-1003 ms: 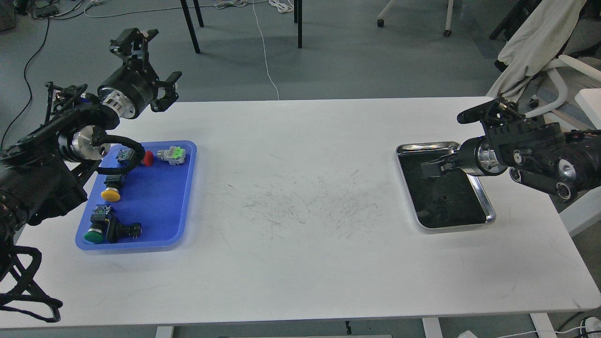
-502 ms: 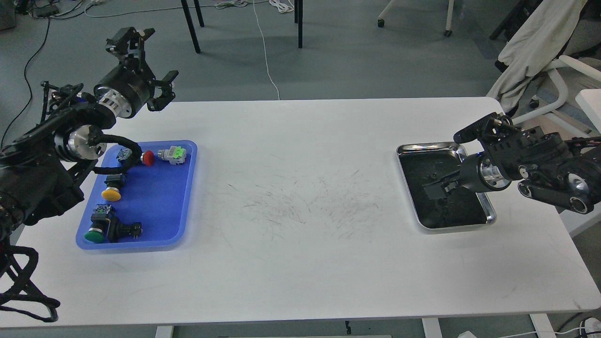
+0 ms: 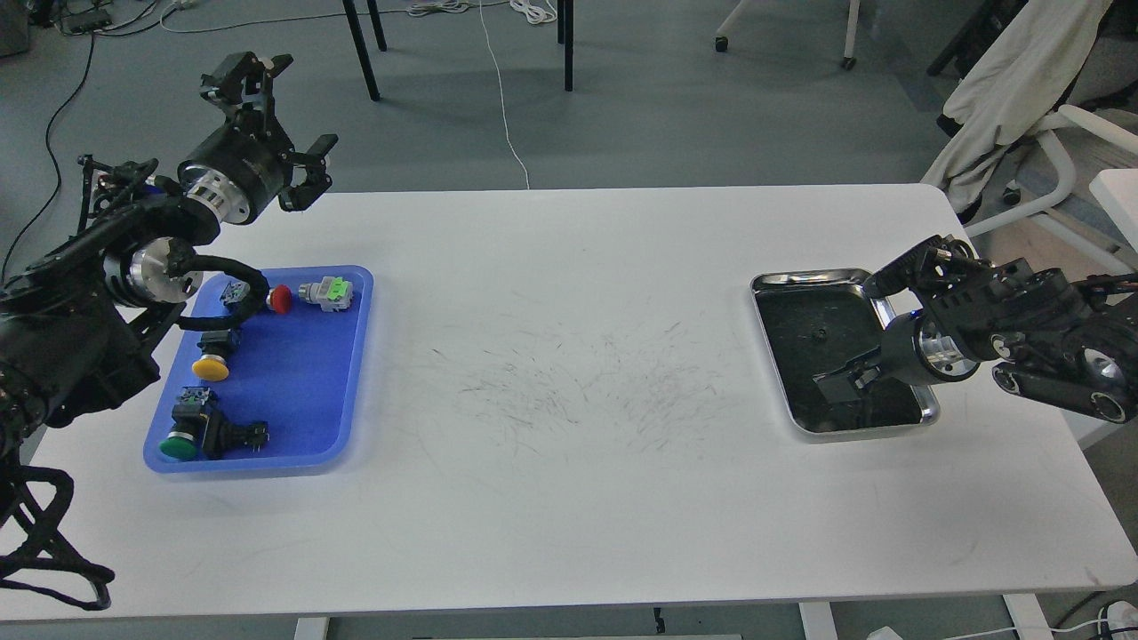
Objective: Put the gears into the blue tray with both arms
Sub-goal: 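Grasp the small black part in the metal tray with the right gripper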
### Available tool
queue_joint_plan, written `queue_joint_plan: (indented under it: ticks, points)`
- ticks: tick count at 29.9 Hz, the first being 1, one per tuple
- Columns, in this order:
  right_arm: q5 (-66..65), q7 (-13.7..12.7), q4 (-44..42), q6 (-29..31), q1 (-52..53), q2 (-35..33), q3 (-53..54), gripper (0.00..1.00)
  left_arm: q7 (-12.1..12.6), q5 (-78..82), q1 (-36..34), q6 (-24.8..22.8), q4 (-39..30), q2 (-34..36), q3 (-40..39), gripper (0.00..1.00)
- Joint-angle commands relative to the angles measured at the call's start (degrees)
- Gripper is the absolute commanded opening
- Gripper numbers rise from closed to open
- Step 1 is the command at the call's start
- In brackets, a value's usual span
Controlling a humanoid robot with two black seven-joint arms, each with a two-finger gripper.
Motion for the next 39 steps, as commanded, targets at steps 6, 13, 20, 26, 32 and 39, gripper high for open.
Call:
queue_joint_plan:
  ticks: [6,13,20,26,32,39]
  points:
    - [0.0,1.2,-3.0,0.0,-1.5,0.1,0.1,0.75,0.0,0.0,0.0,-0.1,0.0,0.1,0.1,0.99]
    - [0.1,1.2,-4.3,0.0,-1.4,0.4,0.3,0.67,0.0,0.0,0.1,-0.1,0.0,0.2,0.0,0.99]
    - [0.1,1.3,-4.5,0.0,-1.9,2.0,0.3,0.62,0.0,0.1,0.1,-0.2,0.0,0.4,0.0,0.99]
    - [0.1,2.7,-4.3,0.0,-1.9,2.8,0.2,0.62,0.0,0.1,0.1,-0.2,0.0,0.5,0.1,0.99]
    - [0.0,3.6,-4.5,0.1,-2.3,2.6,0.0,0.51,0.0,0.2,0.1,-0.2,0.0,0.4,0.1,0.99]
    - [-0.1,3.7,-5.0,0.2,-2.4,2.3,-0.1,0.45,0.0,0.1,0.1,-0.2,0.0,0.5,0.1,0.99]
